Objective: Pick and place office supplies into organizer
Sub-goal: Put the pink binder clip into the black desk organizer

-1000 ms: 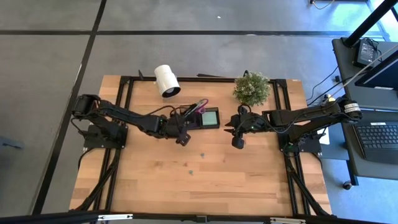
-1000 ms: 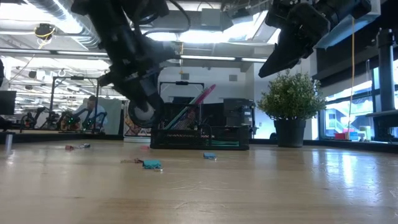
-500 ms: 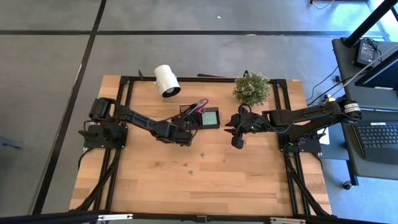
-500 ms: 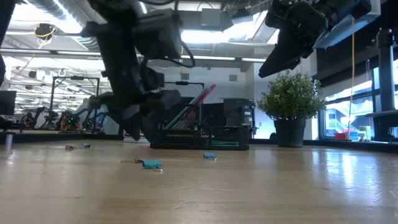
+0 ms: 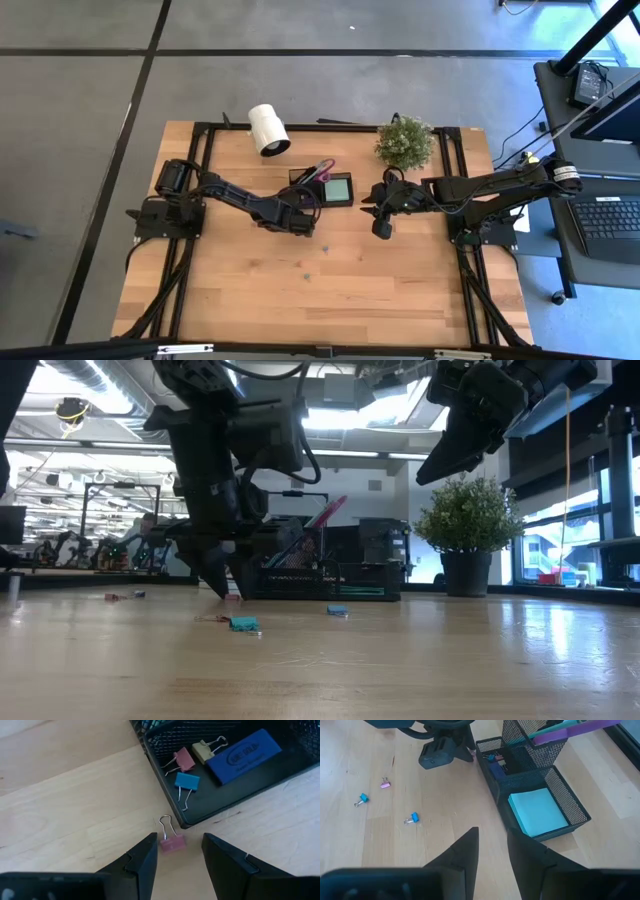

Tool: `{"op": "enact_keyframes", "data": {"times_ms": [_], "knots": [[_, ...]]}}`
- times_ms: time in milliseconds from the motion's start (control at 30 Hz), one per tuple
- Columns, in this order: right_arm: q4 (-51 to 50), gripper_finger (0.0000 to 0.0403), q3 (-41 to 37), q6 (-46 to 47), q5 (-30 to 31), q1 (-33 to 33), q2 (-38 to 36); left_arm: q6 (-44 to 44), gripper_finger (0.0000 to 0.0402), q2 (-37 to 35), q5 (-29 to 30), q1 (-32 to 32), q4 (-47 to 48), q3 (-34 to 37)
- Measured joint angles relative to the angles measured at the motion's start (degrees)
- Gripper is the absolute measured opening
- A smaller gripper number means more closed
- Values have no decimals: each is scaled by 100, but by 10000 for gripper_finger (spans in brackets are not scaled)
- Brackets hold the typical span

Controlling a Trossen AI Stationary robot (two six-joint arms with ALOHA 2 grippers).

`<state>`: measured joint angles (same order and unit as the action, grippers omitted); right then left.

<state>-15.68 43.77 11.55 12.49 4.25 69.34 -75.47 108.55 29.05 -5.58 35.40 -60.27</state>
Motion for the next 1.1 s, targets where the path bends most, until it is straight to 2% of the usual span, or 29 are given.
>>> {"op": "enact_keyframes", "data": {"times_ms": [267,1100], "knots": [[0,107,0,4,0,0,0,-339,149,13,-25,81,175,0],[-1,107,0,8,0,-2,0,-434,106,7,-480,101,256,15]]}}
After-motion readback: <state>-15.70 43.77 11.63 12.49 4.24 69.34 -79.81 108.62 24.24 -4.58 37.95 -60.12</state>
